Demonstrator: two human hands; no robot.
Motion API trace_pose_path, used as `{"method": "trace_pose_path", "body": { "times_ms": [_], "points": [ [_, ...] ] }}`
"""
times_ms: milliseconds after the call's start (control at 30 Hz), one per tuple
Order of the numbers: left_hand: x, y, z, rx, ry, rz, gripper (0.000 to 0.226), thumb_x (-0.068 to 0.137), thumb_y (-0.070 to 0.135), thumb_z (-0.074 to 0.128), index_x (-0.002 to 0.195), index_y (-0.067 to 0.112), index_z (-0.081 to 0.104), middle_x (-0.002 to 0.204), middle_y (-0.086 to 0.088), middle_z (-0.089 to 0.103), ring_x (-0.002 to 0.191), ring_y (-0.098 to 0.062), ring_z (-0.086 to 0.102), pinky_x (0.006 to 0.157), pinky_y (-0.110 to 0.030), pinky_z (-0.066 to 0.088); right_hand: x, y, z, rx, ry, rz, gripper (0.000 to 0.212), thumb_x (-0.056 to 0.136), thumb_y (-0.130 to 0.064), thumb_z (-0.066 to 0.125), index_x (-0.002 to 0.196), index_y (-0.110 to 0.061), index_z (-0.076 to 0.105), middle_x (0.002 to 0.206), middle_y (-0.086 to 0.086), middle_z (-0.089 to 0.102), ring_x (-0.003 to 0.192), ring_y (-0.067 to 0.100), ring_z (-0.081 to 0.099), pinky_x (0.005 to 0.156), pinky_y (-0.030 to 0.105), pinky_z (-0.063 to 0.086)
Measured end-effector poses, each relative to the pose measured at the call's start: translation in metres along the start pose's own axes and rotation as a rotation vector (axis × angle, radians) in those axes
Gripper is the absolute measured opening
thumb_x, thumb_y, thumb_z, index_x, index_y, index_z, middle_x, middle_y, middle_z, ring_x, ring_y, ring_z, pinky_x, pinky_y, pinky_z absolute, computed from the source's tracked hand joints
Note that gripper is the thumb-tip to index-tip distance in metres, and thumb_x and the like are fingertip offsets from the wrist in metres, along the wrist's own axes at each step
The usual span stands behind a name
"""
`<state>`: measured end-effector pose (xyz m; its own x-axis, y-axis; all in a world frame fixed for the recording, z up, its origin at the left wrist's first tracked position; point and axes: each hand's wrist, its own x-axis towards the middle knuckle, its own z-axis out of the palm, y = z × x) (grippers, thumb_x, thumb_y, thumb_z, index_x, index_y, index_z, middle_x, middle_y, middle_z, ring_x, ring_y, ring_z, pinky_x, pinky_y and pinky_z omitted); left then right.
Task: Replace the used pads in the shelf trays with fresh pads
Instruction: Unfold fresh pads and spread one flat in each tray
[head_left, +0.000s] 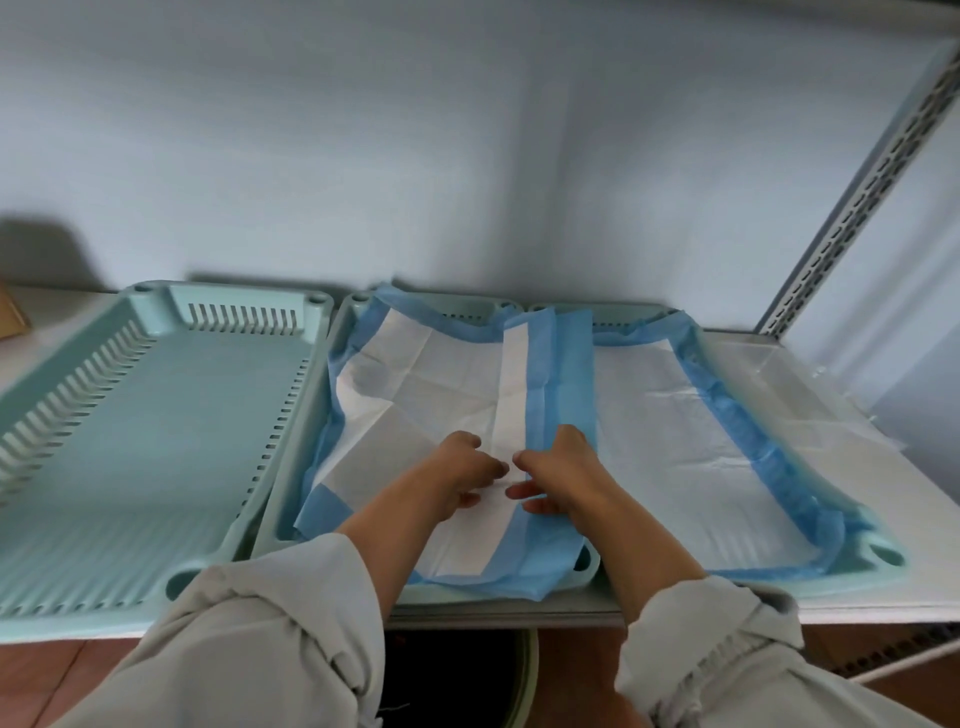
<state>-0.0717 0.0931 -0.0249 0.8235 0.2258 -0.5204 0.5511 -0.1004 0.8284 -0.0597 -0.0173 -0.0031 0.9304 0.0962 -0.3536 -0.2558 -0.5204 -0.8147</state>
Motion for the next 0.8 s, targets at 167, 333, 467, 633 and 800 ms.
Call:
{"method": "trace_pose_path", "body": {
  "times_ms": [167, 333, 467, 633, 800],
  "points": [
    [0.004, -0.005, -0.001, 0.081, -0.024, -0.017, 0.027, 0.091, 0.012, 0.06, 0.116, 0.013, 0.053, 0.094, -0.01, 0.057, 0.077, -0.017, 0.052, 0.055, -0.022, 0.039, 0.005, 0.005, 0.002, -0.218, 0.113, -0.1, 0.019, 0.089, -0.013, 0.05, 0.104, -0.008, 0.041, 0.108, 0.012, 0.051, 0.092, 0.026, 0.064, 0.069, 0.04, 0.059],
    [0.003, -0.005, -0.003, 0.152, -0.033, 0.069, 0.005, 0.09, 0.015, 0.061, 0.088, 0.011, 0.06, 0.064, -0.003, 0.048, 0.052, -0.011, 0.041, 0.046, -0.02, 0.032, 0.006, 0.004, 0.001, -0.006, -0.015, 0.014, 0.021, 0.093, -0.01, 0.051, 0.109, -0.006, 0.038, 0.108, 0.015, 0.058, 0.063, 0.015, 0.067, 0.044, 0.023, 0.049],
    [0.0, 0.003, -0.005, 0.118, 0.015, 0.193, 0.003, 0.093, 0.018, 0.058, 0.092, 0.015, 0.056, 0.065, -0.001, 0.048, 0.056, -0.009, 0.043, 0.046, -0.019, 0.031, 0.011, 0.006, -0.004, -0.005, 0.009, -0.03, 0.021, 0.09, -0.014, 0.062, 0.083, -0.011, 0.042, 0.075, 0.012, 0.06, 0.05, 0.014, 0.06, 0.045, 0.025, 0.049],
    [-0.014, 0.014, -0.016, 0.085, 0.046, 0.311, 0.005, 0.093, 0.017, 0.057, 0.096, 0.015, 0.061, 0.071, 0.002, 0.052, 0.058, -0.006, 0.047, 0.045, -0.017, 0.031, 0.012, -0.008, -0.021, -0.127, 0.174, -0.166, 0.025, 0.087, -0.012, 0.065, 0.066, -0.012, 0.051, 0.056, 0.006, 0.061, 0.044, 0.016, 0.064, 0.047, 0.026, 0.054],
    [-0.032, 0.021, -0.026, 0.213, 0.045, 0.317, 0.026, 0.096, 0.003, 0.045, 0.11, 0.005, 0.066, 0.092, -0.006, 0.062, 0.072, -0.01, 0.054, 0.043, -0.007, 0.039, 0.007, -0.023, -0.064, -0.122, 0.31, -0.234, 0.018, 0.088, -0.008, 0.058, 0.072, -0.001, 0.063, 0.062, 0.011, 0.069, 0.052, 0.024, 0.07, 0.067, 0.043, 0.061]
  ]
}}
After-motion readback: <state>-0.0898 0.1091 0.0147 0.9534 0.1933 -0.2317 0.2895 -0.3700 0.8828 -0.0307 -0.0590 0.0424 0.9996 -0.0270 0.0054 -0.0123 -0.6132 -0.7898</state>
